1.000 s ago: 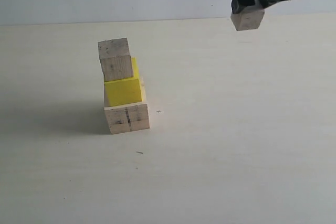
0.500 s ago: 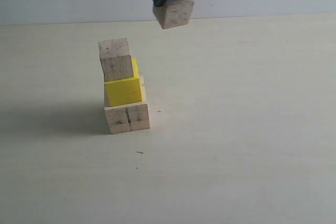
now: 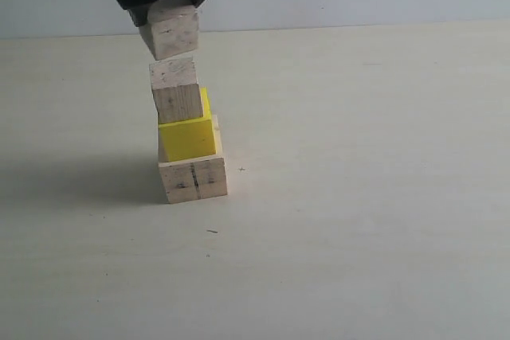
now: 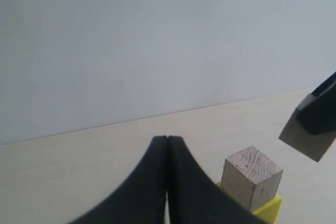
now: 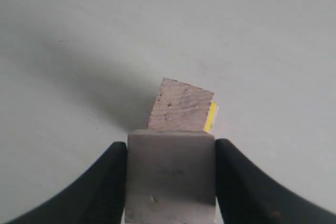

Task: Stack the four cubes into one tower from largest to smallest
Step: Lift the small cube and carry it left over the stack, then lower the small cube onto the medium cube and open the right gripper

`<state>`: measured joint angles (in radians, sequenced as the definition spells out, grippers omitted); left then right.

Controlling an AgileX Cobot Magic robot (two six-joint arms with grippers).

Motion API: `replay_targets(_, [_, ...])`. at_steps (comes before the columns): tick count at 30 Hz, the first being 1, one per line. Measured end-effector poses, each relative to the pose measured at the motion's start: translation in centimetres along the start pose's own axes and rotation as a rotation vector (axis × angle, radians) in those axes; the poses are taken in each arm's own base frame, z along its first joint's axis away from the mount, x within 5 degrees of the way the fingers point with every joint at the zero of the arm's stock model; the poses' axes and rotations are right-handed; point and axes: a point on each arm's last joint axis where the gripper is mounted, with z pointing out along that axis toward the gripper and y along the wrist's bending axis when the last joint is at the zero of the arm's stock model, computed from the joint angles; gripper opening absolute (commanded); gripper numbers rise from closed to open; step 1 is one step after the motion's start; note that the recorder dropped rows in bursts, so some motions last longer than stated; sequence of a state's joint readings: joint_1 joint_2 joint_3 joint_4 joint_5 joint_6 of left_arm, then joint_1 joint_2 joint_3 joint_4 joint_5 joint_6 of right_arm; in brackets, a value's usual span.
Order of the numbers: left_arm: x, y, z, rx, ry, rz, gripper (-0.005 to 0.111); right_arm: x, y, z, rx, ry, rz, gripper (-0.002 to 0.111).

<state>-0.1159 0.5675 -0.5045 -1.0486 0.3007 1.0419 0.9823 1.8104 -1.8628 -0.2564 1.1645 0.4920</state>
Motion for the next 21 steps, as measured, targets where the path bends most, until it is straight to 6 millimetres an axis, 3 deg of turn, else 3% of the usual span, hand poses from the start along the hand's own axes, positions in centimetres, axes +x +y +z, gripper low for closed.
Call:
replay_targets(10, [0.1, 0.0, 0.0, 0.0, 0.002, -0.001, 0.0, -1.6, 1.3, 3.9, 0.054, 0.035, 0.016, 0.0])
replay_targets(17, [0.2, -0.5, 0.1, 0.035, 0.007, 0.025, 0.0, -1.4, 1.1, 5.8, 0.11, 0.05, 0.046, 0.0])
replay_targets(21, [0.5, -0.4, 0.0, 0.024, 0.008, 0.027, 0.0, -1.7, 0.0, 6.4, 0.111, 0.065, 0.121, 0.0])
